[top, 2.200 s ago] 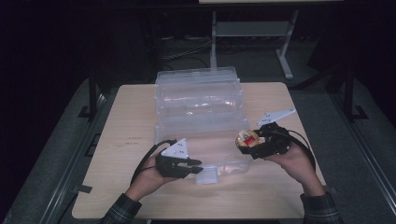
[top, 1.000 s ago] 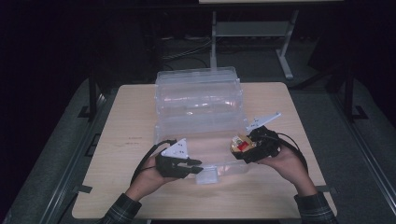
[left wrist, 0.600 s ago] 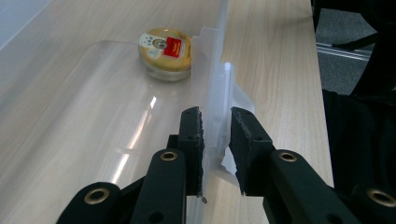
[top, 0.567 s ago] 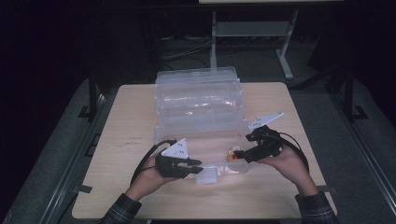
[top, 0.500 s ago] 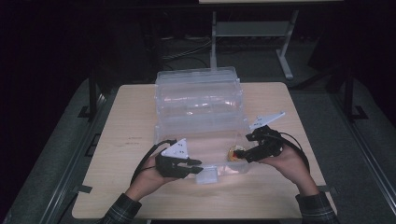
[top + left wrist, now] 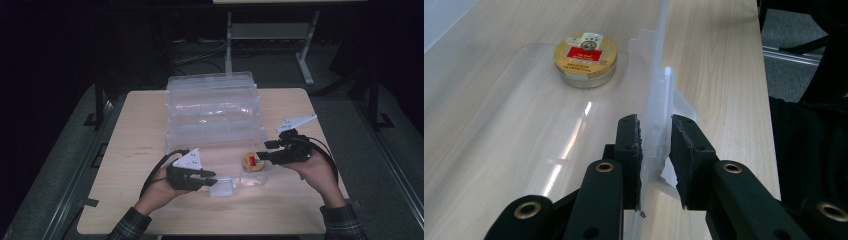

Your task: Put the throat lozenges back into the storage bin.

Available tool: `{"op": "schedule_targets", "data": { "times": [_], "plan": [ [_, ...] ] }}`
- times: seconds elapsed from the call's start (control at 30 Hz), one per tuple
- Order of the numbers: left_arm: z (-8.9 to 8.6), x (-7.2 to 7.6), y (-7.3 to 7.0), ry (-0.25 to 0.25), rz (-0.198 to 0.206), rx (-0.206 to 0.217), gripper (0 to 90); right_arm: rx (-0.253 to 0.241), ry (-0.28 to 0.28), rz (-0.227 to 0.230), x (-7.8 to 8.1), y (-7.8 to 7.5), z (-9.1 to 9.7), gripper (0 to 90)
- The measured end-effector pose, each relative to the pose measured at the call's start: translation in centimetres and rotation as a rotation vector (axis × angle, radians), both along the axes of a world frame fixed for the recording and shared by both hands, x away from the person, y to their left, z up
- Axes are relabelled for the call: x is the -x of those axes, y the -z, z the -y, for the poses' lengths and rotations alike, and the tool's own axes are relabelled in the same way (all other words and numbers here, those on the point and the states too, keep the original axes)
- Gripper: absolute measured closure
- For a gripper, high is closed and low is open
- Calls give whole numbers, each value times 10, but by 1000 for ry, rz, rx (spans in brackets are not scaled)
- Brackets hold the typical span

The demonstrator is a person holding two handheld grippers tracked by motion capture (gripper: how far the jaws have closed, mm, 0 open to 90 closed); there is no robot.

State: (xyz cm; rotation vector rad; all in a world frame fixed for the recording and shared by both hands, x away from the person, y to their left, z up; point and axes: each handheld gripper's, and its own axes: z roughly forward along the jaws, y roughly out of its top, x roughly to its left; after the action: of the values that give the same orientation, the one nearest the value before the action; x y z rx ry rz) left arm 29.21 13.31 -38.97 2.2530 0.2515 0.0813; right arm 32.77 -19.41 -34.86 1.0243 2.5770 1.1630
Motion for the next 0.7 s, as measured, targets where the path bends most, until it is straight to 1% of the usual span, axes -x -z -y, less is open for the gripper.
{"op": "schedule_targets", "data": {
  "times": [0.03, 0.07, 0.17, 0.23, 0.27, 0.3, 0.33, 0.4, 0.53, 0.57, 0.63, 0.7],
  "plan": [
    [0, 0, 0, 0, -1, 0, 744, -10, -4, -12, -2, 1, 2, 496],
    [0, 0, 0, 0, -1, 0, 744, -18, -11, -28, -5, 2, 4, 492],
    [0, 0, 0, 1, -1, 0, 744, -25, -22, -35, -7, 3, 8, 484],
    [0, 0, 0, 0, -1, 0, 744, -25, -21, -32, -8, 2, 9, 482],
    [0, 0, 0, 0, -1, -1, 744, -3, -25, -21, -8, 1, 10, 483],
    [0, 0, 0, 0, -1, -1, 744, -3, -25, -21, -8, 1, 10, 483],
    [0, 0, 0, 0, -2, -1, 744, -3, -40, -21, -9, -1, 10, 491],
    [0, 0, 0, 0, -1, -1, 744, -6, -52, -20, -10, -2, 11, 499],
    [0, 0, 0, 0, -1, -1, 744, 6, -50, -29, -10, -6, 11, 500],
    [0, 0, 0, 0, -1, -1, 744, 15, -57, -18, -11, -9, 12, 500],
    [0, 0, 0, 0, -1, -2, 743, 18, -66, -3, -11, -11, 12, 490],
    [0, 0, 0, 0, 0, -1, 743, 20, -70, -2, -12, -14, 12, 484]
  ]
}}
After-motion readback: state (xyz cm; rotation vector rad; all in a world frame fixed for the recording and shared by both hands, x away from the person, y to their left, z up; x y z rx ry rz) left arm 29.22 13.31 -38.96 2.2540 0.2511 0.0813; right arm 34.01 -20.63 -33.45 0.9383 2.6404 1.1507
